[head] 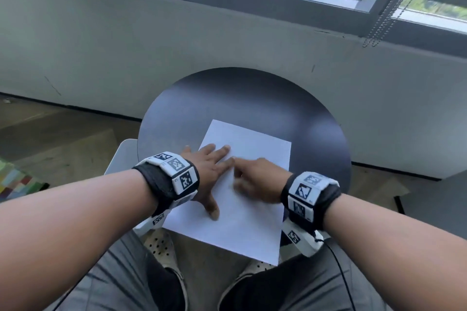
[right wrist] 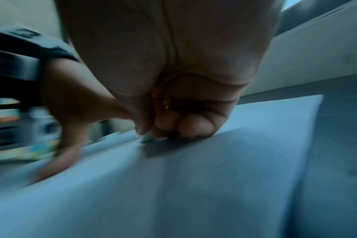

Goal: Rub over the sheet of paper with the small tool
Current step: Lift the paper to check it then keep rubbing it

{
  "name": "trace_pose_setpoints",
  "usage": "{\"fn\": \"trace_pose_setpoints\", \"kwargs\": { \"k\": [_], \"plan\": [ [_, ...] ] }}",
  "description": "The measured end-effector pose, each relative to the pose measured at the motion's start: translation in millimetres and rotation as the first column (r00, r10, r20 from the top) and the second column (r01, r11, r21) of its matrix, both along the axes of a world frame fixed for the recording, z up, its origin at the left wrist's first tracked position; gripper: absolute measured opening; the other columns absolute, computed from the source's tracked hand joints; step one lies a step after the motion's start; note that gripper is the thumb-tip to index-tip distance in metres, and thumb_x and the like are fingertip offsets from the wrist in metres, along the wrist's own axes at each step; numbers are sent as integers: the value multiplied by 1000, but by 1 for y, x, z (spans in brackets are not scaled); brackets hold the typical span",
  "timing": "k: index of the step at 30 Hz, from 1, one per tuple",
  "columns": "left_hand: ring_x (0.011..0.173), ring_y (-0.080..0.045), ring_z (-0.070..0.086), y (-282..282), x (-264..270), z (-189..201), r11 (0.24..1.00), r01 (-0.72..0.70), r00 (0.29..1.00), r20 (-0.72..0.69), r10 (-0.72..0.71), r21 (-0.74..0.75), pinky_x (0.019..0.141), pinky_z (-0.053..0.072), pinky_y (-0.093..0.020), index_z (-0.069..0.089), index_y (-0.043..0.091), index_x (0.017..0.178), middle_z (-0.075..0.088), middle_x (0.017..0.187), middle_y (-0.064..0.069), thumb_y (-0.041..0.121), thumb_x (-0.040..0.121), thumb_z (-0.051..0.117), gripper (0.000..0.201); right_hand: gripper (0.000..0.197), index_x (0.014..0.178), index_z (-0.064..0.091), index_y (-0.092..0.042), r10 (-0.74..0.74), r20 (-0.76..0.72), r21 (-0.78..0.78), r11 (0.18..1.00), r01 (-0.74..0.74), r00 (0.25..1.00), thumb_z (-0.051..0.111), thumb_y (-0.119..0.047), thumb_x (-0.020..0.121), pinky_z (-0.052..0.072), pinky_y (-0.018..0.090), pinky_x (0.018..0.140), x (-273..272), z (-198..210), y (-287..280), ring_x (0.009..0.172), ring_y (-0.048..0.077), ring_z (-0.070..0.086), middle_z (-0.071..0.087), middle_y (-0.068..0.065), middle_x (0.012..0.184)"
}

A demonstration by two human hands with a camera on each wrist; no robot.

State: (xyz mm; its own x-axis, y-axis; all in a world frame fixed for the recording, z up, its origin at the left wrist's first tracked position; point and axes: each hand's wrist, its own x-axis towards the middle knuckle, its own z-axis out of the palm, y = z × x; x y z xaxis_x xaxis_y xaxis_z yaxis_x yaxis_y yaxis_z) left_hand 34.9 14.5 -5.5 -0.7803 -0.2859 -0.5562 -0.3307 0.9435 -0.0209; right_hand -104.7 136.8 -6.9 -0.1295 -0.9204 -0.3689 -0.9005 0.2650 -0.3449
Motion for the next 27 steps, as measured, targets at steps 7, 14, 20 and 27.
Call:
{"fn": "trace_pose_setpoints", "kwargs": {
  "k": [7, 14, 20, 27],
  "plan": [
    [149, -25, -17, -2, -6, 0, 999, -20, 999, 46, 18, 43, 119, 15, -54, -17, 39, 151, -27, 160, 6, 70, 56, 79, 139, 27, 113, 39, -16, -133, -83, -3, 991, 133, 988, 44, -37, 98, 39, 37, 71, 1, 0, 8, 95, 37, 57, 60, 19, 107],
    [149, -29, -17, 0, -8, 2, 1000, 0, 998, 68, -3, 31, 120, 14, -53, -17, 39, 151, -27, 160, 1, 67, 58, 80, 138, 24, 102, 37, -22, -135, -157, 73, 986, 148, 978, 41, -45, 96, 42, 38, 72, -6, 4, 14, 92, 33, 56, 61, 13, 105],
    [149, -34, -14, 6, -10, 4, 1000, 22, 998, 62, -21, -10, 122, 7, -48, -14, 32, 153, -23, 161, -8, 65, 59, 81, 138, 29, 118, 34, -19, -112, -130, 43, 992, 118, 985, 36, -42, 99, 37, 39, 72, 13, 0, 19, 95, 37, 56, 61, 19, 111],
    [148, -31, -19, 5, -9, 2, 999, 0, 998, 64, -2, 36, 121, 12, -51, -16, 35, 152, -27, 160, -7, 61, 58, 84, 140, 26, 99, 28, -22, -104, -249, 80, 989, 127, 963, 33, -47, 99, 41, 39, 71, -10, 4, 20, 84, 33, 53, 62, 15, 106]
  ]
}}
